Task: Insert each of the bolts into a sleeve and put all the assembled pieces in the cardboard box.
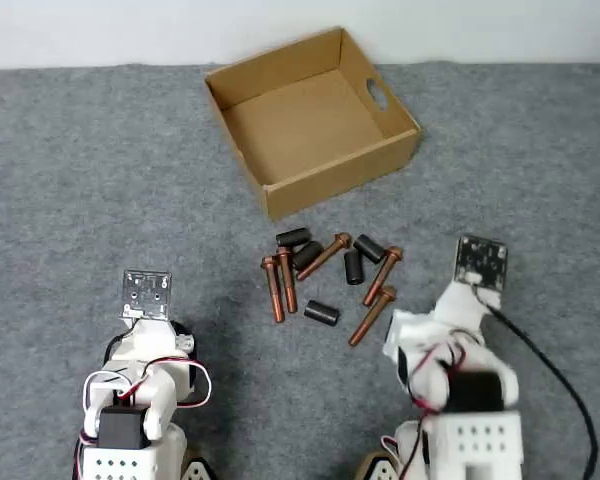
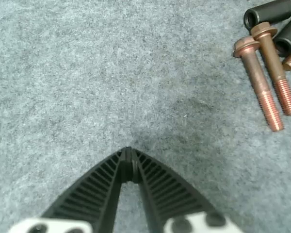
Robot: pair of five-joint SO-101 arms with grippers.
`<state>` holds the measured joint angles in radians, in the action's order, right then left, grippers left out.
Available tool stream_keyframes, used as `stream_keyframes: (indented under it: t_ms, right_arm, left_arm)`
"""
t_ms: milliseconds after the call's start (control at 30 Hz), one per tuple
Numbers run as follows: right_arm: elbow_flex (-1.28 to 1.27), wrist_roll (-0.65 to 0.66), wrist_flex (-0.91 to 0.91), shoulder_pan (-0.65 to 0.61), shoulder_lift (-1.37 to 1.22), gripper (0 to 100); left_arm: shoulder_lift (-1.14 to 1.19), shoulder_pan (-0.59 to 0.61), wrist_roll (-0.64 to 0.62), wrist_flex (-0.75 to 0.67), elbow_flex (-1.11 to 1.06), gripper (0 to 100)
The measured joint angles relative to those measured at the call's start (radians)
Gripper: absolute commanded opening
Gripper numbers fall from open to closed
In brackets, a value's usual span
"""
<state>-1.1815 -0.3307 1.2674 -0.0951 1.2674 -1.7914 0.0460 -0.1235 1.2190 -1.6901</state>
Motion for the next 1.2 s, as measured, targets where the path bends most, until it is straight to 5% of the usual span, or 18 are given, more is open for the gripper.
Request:
stream_keyframes:
  t_ms: [433, 967, 1200]
  right_arm:
    - [0.083, -0.236, -0.272, -0.201, -0.497, 23.4]
    - [0.086, -0.292, -0.628, -0.18, -0.89, 23.3]
    - [0.114, -0.298, -0.692, -0.112, -0.984, 5.1]
  left_arm:
    - [0.0, 0.0, 0.0, 0.0, 0.0, 0]
    - [0.0, 0.0, 0.0, 0.0, 0.0, 0]
    - [0.0, 0.0, 0.0, 0.0, 0.0, 0]
